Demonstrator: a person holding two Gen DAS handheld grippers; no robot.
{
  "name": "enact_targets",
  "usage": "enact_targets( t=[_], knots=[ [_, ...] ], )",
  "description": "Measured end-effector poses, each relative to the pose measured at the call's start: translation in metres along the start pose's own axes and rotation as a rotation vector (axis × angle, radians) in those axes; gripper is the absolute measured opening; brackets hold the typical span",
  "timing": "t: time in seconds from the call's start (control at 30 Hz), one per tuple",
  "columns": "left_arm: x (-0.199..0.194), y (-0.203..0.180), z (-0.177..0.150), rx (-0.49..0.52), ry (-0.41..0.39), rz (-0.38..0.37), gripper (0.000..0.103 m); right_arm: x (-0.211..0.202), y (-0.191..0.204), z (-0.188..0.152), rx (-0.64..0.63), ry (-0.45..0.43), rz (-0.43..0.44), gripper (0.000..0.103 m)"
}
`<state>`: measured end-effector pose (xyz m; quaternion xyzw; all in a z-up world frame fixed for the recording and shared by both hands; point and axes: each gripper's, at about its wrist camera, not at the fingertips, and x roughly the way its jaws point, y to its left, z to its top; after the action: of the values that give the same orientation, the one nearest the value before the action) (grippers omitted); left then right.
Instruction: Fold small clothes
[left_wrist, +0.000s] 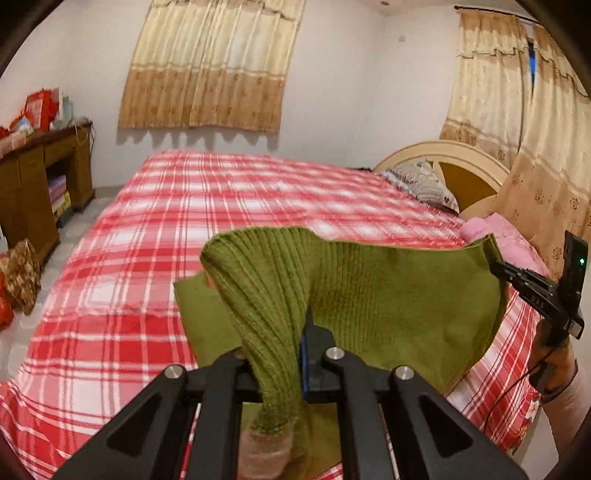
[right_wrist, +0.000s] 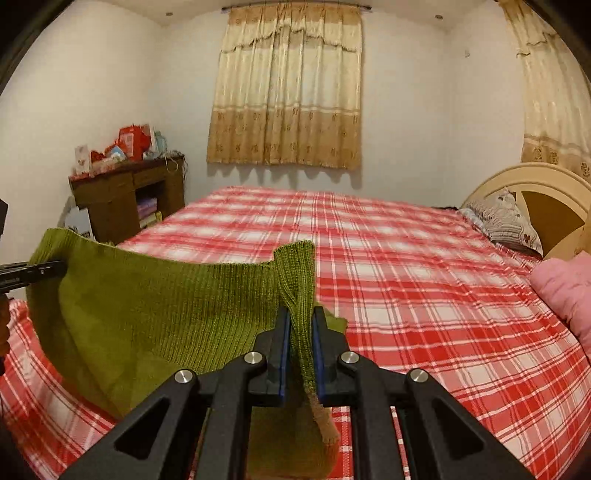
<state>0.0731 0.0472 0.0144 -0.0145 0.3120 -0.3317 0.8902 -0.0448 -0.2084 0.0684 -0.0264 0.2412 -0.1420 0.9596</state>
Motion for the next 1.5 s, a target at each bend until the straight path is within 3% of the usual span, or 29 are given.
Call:
enact_targets(
  t=[0.23, 0.5, 0.9, 1.0, 1.13, 1.37, 1.43, 1.47, 1.5],
  knots=[
    [0.043, 0.022, -0.006, -0.085, 0.095, 0.009, 0.009, 0.053, -0.005, -0.019, 0.028, 0.111, 0.02, 0.01],
    [0.093, 0.045, 0.026, -0.11, 0.103, 0.05, 0.005, 0.124, -0.01, 0.009, 0.067, 0.168, 0.064, 0.01],
    [0.157, 0.071, 0.064, -0.13, 0.096, 0.15, 0.005, 0.223, -0.009, 0.038, -0.007, 0.178, -0.04, 0.01],
    [0.178, 0.081, 0.063, -0.169, 0.114, 0.179, 0.005, 0.254, -0.009, 0.032, -0.023, 0.192, -0.068, 0.01],
    [0.204, 0.094, 0.046, -0.22, 0.187, 0.241, 0.005, 0.289, -0.007, 0.006, -0.042, 0.275, -0.09, 0.01],
    [0.216, 0.1, 0.04, -0.247, 0.255, 0.307, 0.025, 0.303, -0.011, 0.0, -0.029, 0.35, -0.087, 0.011],
    [0.213, 0.102, 0.041, -0.264, 0.256, 0.285, 0.027, 0.308, -0.011, -0.001, -0.033, 0.377, -0.088, 0.018],
    [0.209, 0.104, 0.043, -0.277, 0.258, 0.266, 0.029, 0.309, -0.011, -0.001, -0.034, 0.383, -0.099, 0.029],
    [0.202, 0.108, 0.046, -0.295, 0.265, 0.255, 0.039, 0.309, -0.011, -0.001, -0.035, 0.386, -0.12, 0.047]
  ],
)
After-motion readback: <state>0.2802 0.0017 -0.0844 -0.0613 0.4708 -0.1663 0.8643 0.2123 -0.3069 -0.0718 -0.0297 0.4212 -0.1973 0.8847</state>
